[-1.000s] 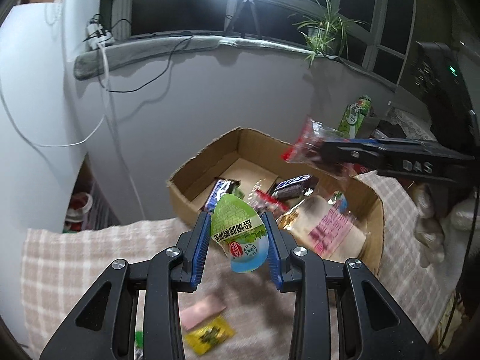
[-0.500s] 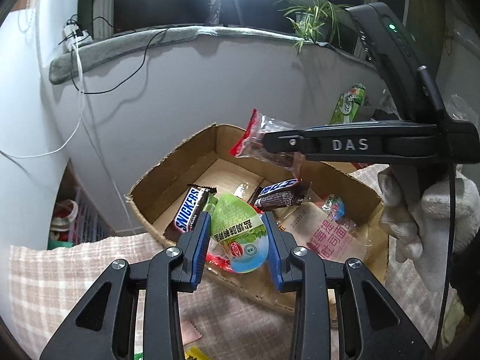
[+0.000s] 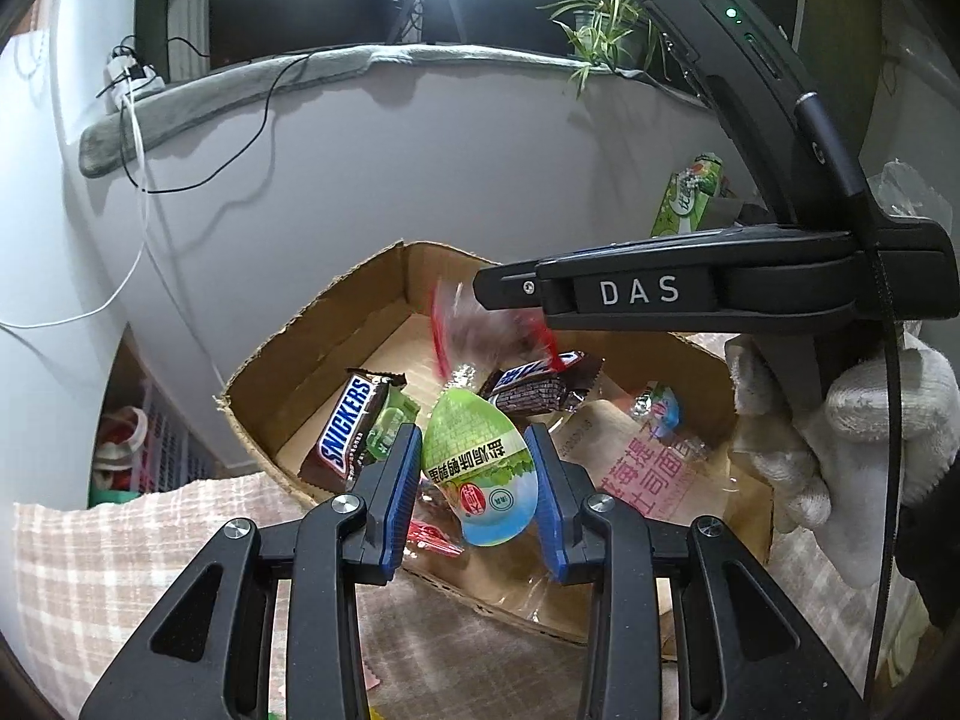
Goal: Organize snacks
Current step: 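Open the right tool to drop the fruit bag while the left tool drops the jelly cup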
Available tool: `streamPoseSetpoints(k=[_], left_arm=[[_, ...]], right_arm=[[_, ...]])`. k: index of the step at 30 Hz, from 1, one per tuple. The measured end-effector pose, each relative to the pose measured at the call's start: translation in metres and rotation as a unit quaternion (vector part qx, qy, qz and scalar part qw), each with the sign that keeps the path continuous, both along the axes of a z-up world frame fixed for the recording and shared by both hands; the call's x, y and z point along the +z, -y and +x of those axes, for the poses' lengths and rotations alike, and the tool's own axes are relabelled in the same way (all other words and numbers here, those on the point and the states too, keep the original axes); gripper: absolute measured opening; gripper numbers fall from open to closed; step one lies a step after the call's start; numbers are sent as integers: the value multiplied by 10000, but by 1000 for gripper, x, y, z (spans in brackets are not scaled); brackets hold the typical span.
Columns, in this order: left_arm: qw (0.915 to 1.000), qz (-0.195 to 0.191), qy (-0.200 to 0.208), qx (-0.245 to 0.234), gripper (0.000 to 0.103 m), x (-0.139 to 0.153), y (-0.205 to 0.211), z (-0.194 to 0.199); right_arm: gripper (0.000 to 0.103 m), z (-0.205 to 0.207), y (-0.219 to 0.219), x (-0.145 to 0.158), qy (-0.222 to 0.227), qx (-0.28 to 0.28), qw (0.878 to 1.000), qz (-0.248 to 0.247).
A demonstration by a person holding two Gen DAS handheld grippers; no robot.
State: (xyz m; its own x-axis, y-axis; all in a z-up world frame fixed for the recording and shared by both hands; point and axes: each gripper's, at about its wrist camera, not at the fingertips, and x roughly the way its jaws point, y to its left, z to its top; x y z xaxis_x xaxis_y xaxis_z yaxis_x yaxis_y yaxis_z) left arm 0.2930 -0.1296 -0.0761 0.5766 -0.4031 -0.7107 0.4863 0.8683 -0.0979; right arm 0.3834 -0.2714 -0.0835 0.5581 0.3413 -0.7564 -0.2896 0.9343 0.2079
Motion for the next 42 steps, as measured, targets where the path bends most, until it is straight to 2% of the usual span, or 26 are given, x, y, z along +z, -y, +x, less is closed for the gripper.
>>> streamPoseSetpoints(k=[5, 6, 8, 12, 13, 16, 23, 31, 35, 36, 38, 42], left_arm=[[10000, -9, -29, -10, 34, 1, -1, -1], [10000, -9, -22, -2, 34, 1, -1, -1], [10000, -17, -2, 21, 34, 3, -2, -2], [10000, -52, 46, -15, 34, 7, -3, -6], [10000, -66, 57, -27, 36, 7, -3, -6], [10000, -72, 49, -48, 50, 9, 0, -8], [9997, -123, 189, 22, 50, 24, -5, -24], [9991, 9, 397, 176, 50, 38, -23, -55], [9984, 69, 502, 266, 50, 44, -33, -73], [9983, 67, 516, 277, 50, 45, -36, -77], [9980, 56, 547, 320, 50, 46, -42, -85], [9972, 98, 611, 422, 50, 49, -55, -99]], right_arm=[[36, -1, 0, 0, -35, 3, 10000, -18], [39, -2, 0, 0, -27, -15, 10000, -25], [52, -3, 1, 2, 8, -47, 10000, -7], [54, -8, 5, 7, 54, -103, 9999, 9], [54, -10, 6, 8, 68, -114, 9999, 1], [62, -16, 10, 13, 115, -164, 9998, -5], [63, -35, 24, 26, 218, -288, 9993, -25], [63, -71, 35, 36, 354, -414, 9984, 152], [63, -94, 31, 39, 534, -330, 9980, -7], [65, -99, 29, 40, 558, -303, 9980, -14], [78, -108, 27, 41, 607, -235, 9979, 75], [78, -125, 19, 42, 630, -1, 9977, 251]])
